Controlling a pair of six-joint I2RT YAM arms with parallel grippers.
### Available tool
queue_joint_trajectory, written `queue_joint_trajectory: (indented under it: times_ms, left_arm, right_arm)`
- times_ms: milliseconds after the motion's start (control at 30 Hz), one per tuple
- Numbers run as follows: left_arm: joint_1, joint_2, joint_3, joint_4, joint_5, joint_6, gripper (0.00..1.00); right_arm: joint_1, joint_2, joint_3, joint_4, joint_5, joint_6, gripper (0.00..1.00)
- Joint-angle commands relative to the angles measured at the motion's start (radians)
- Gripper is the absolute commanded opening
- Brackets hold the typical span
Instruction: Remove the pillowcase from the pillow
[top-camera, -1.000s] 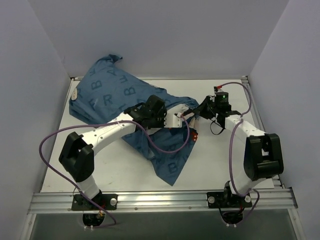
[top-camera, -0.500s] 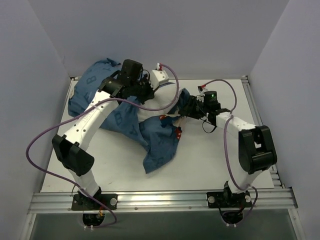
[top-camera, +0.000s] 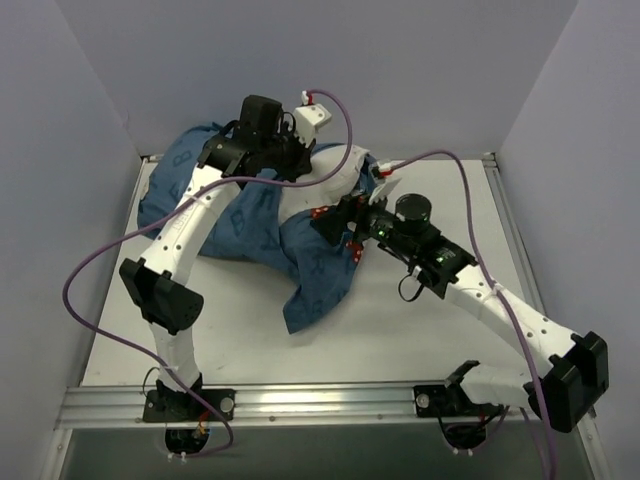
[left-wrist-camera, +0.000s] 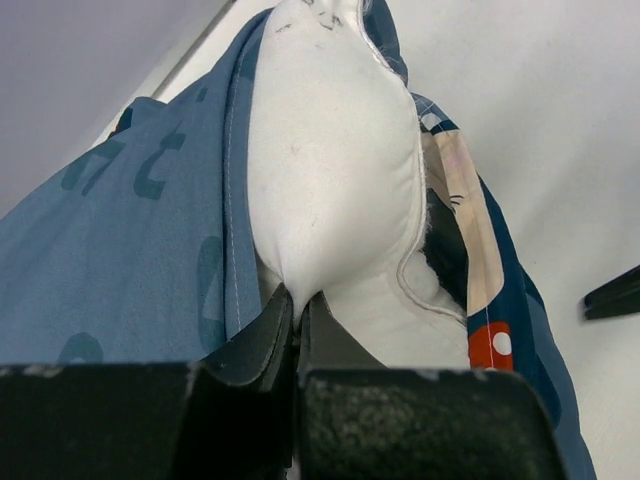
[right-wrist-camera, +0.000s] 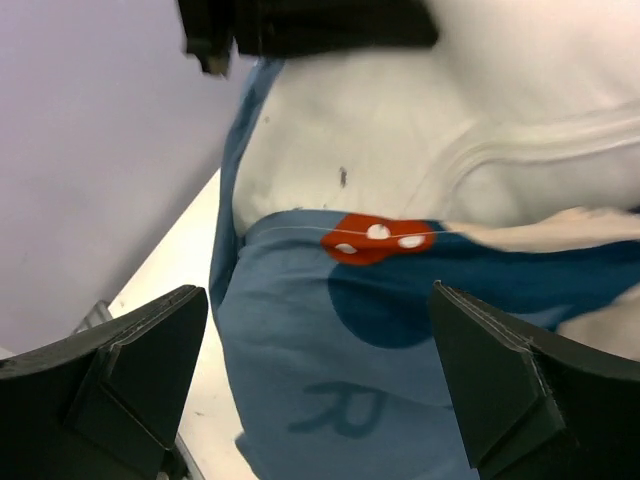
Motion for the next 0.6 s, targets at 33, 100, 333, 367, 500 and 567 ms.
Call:
queue_joint_trajectory:
  times_ms: [33,100,333,367,500,567]
  left_arm:
    - [0.012,-0.018,0.131,0.104,-0.004,-0.063,0.02]
    - [0.025,-0.012,0.159,0.117,-0.036,-0.085,0.02]
    - [0.148,0.005,0.304,0.158,-0.18,-0.193,0.02]
    - [0.163,0.006,0.317,0.161,-0.188,-0.2,0.02]
    - [0.251,0.006,0.37,0.17,-0.164,-0.226,0.02]
    - [0.268,0.006,0.384,0.173,-0.16,-0.227,0.02]
  right_arm:
    - [0.083,0.184,0.053,0.085,0.083,0.073,0.99]
    - [0.114,0.256,0.07,0.102,0.089,0.077,0.85]
    - [0.13,0.222,-0.113,0.16,0.118,0.131,0.0]
    - [0.13,0.209,-0.129,0.154,0.118,0.126,0.0]
    - [0.131,0.195,-0.212,0.154,0.078,0.142,0.0]
    - [0.136,0.183,-0.265,0.163,0.057,0.151,0.07]
